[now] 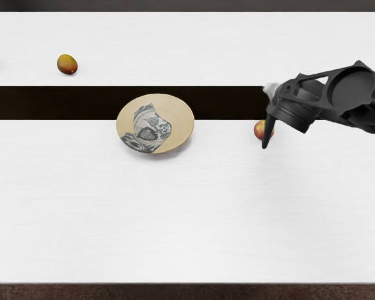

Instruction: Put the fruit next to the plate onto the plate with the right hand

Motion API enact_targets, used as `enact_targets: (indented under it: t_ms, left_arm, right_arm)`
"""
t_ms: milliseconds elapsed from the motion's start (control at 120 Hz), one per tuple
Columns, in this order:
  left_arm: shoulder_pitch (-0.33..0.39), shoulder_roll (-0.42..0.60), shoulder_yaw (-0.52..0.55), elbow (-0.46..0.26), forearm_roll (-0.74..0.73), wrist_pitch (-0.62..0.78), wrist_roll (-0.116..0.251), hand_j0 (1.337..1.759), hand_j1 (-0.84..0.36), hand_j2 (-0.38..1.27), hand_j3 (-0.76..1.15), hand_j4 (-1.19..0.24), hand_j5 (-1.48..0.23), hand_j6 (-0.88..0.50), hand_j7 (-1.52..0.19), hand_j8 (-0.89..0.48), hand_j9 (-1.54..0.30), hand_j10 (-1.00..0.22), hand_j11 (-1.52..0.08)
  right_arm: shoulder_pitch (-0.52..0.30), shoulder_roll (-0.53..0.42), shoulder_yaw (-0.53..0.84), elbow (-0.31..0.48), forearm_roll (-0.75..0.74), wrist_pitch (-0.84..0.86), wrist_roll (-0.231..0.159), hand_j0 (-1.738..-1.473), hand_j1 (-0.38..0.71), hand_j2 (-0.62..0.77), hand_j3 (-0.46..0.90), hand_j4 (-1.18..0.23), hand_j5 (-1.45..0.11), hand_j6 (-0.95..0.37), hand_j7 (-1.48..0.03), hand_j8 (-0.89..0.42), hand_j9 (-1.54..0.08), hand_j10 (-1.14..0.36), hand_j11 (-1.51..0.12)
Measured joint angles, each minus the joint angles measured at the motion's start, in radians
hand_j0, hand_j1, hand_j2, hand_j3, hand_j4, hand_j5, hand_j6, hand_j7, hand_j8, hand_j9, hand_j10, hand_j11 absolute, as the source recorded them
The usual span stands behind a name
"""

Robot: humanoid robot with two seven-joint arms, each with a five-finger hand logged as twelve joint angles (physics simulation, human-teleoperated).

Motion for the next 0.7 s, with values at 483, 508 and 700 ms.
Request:
enact_targets:
  t_ms: [483, 508, 700]
  left_arm:
    - [0.000, 0.000, 0.000, 0.000, 0.000, 0.000, 0.000, 1.658, 0.34, 0.00, 0.00, -0.01, -0.01, -0.01, -0.01, -0.01, -0.01, -0.01, -0.01]
    - [0.000, 0.000, 0.000, 0.000, 0.000, 0.000, 0.000, 1.658, 0.34, 0.00, 0.00, -0.01, -0.01, -0.01, -0.01, -0.01, -0.01, -0.01, -0.01]
    - [0.000, 0.000, 0.000, 0.000, 0.000, 0.000, 0.000, 1.658, 0.34, 0.00, 0.00, -0.01, -0.01, -0.01, -0.01, -0.01, -0.01, -0.01, -0.01]
  right_arm:
    - [-0.198, 0.103, 0.068, -0.212, -0.068, -0.088, 0.000, -1.658, -0.18, -0.03, 0.00, -0.14, -0.18, -0.14, -0.18, -0.14, -0.18, -0.14, -0.18]
    - [-0.201, 0.106, 0.068, -0.216, -0.070, -0.089, 0.000, -1.658, -0.17, -0.03, 0.00, -0.15, -0.19, -0.15, -0.19, -0.15, -0.19, -0.15, -0.19]
    - [-0.204, 0.115, 0.077, -0.231, -0.075, -0.091, 0.000, -1.658, -0.10, -0.04, 0.00, -0.21, -0.27, -0.21, -0.27, -0.21, -0.27, -0.21, -0.27]
